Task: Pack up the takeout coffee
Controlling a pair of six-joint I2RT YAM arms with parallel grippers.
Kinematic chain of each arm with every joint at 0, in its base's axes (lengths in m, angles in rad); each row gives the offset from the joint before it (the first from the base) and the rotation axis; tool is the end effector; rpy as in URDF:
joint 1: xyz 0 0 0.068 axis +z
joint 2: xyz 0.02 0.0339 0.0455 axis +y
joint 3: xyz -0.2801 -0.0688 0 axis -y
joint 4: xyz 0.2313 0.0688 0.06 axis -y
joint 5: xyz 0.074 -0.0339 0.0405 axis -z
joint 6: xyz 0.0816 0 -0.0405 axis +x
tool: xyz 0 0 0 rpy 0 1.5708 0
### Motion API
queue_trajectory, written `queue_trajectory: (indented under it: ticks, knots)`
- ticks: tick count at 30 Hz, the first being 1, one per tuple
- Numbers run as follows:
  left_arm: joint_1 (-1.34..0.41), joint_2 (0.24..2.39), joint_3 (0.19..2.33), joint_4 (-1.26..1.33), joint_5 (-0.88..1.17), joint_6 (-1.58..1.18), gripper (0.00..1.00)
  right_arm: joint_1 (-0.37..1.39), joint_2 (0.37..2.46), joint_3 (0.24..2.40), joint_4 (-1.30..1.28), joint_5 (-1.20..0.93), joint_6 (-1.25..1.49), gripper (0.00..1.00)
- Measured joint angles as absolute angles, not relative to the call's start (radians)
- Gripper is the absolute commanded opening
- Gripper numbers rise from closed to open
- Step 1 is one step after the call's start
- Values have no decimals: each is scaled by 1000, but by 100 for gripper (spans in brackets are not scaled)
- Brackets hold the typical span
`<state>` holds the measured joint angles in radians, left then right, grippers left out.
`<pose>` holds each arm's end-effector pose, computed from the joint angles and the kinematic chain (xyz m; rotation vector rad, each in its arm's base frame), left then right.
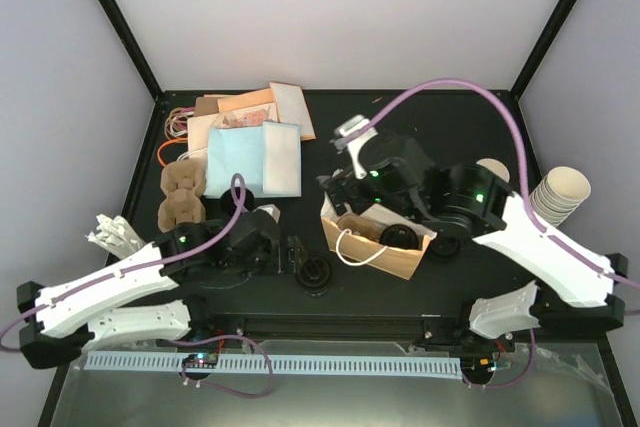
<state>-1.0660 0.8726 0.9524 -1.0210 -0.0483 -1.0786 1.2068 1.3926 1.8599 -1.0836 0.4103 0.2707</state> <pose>0.0795 -0.1358 0.2806 -0.0383 2.7034 -0.7420 0.1270 0.2419 0.4609 -0.7621 2.0194 0.4171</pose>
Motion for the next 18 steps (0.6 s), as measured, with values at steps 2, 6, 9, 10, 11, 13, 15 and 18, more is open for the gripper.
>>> queue_trajectory:
  ticks: [2,6,9,10,11,13,15,18]
  knots:
    - [-1114,924,971,-1019,-86,-1151,99,1137,1322,1771,-1068,408,270,96]
    - [-1186,1034,1007,-1028,-136,-1288,99,1040,1202,1650,-1046,409,270,97]
    - [-1243,1139,1062,-1051,-178,-1400,99,1006,1147,1603,-1023,408,270,97]
    - [-1262,1165,1077,-1054,-193,-1438,99,998,1133,1588,-1013,407,269,97]
    - [-1283,1187,1088,-1056,-207,-1478,98,993,1120,1572,-1007,405,268,97]
    - [-1311,1213,1101,-1061,-223,-1552,98,985,1104,1550,-997,402,266,97]
    - [-1325,1234,1113,-1083,-227,-1626,97,978,1094,1531,-991,399,263,97]
    - [-1329,1268,1131,-1136,-227,-1728,96,969,1076,1507,-978,393,255,98]
